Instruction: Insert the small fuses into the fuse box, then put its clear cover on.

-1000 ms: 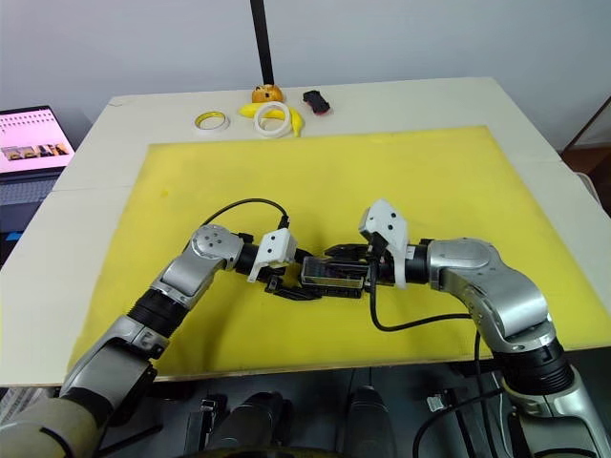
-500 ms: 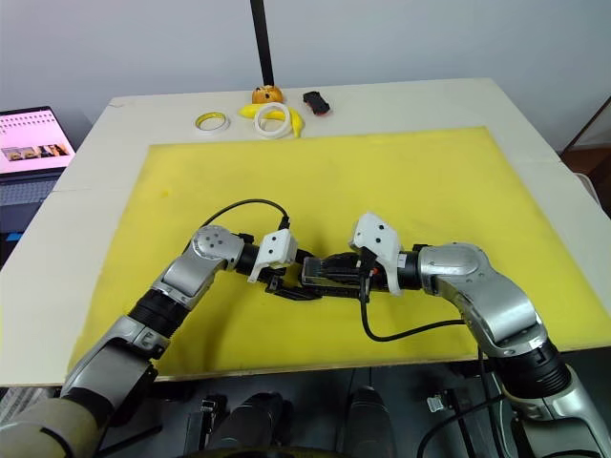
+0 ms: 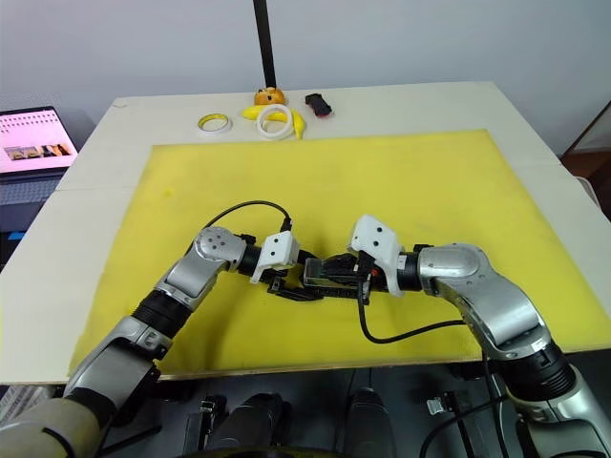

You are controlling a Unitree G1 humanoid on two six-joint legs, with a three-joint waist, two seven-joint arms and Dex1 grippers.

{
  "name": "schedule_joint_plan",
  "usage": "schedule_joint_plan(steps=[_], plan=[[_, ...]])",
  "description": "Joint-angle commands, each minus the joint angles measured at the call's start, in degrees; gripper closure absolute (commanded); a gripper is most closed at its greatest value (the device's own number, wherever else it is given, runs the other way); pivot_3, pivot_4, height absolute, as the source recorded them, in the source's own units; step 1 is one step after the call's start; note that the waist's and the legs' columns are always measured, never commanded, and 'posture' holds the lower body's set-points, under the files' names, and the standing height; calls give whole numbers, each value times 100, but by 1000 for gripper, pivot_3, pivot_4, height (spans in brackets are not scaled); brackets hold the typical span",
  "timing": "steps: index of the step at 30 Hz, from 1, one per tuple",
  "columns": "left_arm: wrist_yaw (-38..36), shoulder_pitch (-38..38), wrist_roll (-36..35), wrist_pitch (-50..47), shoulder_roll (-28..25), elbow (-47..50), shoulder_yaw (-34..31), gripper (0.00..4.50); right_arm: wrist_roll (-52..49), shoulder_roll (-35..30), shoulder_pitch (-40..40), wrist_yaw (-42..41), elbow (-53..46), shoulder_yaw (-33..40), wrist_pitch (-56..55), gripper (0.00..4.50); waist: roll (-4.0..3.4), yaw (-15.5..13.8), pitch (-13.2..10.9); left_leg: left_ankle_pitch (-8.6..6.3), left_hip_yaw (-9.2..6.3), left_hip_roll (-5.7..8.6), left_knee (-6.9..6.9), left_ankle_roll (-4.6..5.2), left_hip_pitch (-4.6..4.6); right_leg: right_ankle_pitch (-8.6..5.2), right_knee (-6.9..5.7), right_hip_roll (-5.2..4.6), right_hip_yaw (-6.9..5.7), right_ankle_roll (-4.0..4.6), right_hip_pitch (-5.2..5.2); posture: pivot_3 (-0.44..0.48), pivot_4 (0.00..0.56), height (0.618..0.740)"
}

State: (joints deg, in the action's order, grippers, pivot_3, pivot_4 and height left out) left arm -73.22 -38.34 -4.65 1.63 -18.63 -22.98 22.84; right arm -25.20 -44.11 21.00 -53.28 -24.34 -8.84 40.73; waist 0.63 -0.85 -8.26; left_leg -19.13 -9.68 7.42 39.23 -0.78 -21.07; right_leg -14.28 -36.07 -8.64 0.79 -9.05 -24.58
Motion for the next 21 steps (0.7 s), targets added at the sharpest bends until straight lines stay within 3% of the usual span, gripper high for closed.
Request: schedule_joint_plan(steps=[1, 4, 8, 20, 21], plan=[[126, -16, 24, 20, -33, 68, -129, 1932, -187, -127, 140, -147, 29, 253, 95, 3704, 0, 1, 0, 0, 0, 0, 0, 0, 0, 0, 0, 0, 0, 0, 0, 0, 150, 740], [112, -30, 19, 39, -33, 36, -135, 1932, -387, -132, 284, -233, 57, 391, 231, 3704, -1, 8, -1, 0, 0, 0, 0, 0, -1, 0, 0, 0, 0, 0, -1, 0, 150, 740], [96, -38, 6, 43, -36, 34, -141, 1932, -192, -158, 308, -275, 212, 286, 34, 2476, -1, 2, -1, 0, 0, 0, 0, 0, -2, 0, 0, 0, 0, 0, -2, 0, 150, 740], [107, -16, 15, 25, -49, 95, -129, 1932, -149, -78, 327, -444, 331, 78, 32, 2476, -1, 7, -1, 0, -1, 0, 0, 0, -6, 0, 1, 0, -1, 0, -5, 0, 150, 740], [110, -16, 17, 25, -50, 95, -130, 1932, -125, -65, 339, -424, 343, 81, 8, 1973, -1, 7, -1, 0, 0, 0, 0, 0, -6, 0, 1, 0, -1, 0, -5, 0, 150, 740]])
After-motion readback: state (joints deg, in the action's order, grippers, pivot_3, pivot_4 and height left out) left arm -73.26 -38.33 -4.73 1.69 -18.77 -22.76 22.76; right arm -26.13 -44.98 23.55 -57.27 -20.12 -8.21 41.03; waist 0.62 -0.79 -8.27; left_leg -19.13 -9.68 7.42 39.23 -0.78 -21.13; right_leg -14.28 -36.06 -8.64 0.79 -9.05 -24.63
